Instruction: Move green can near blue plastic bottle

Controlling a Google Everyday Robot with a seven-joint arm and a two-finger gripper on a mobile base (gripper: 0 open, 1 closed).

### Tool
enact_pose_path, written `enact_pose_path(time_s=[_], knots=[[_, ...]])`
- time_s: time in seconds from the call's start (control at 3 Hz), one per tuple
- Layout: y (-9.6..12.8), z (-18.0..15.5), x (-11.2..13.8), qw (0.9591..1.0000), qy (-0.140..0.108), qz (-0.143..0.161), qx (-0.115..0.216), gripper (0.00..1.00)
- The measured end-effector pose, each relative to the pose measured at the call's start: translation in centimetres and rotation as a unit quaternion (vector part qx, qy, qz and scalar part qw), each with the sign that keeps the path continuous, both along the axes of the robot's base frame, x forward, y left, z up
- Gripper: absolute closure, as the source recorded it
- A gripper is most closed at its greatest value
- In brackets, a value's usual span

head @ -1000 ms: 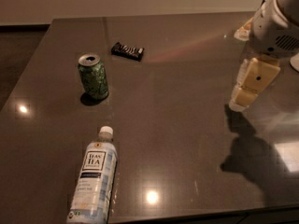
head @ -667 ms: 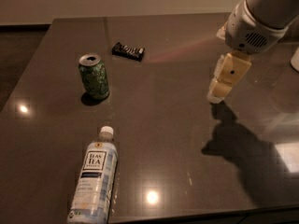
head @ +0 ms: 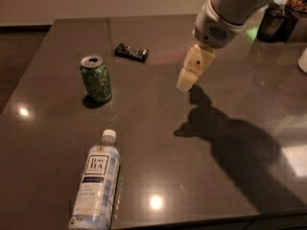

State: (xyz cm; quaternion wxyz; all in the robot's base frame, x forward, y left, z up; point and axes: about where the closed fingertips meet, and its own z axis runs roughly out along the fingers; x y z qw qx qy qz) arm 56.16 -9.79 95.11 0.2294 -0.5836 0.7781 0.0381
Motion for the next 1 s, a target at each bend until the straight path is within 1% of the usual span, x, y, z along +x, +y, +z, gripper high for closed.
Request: enact_pose_path(time_s=[0.33,0.67,1.0], knots=[[3.1,-0.3,1.2,0.9994,-0.003,0.004,0.034,0.00],[7.2,-1.0,2.3,0.9980,-0.005,0.021,0.059,0.00],[11.4,-1.5,3.1,0.9962,-0.007,0.049,0.071,0.00]])
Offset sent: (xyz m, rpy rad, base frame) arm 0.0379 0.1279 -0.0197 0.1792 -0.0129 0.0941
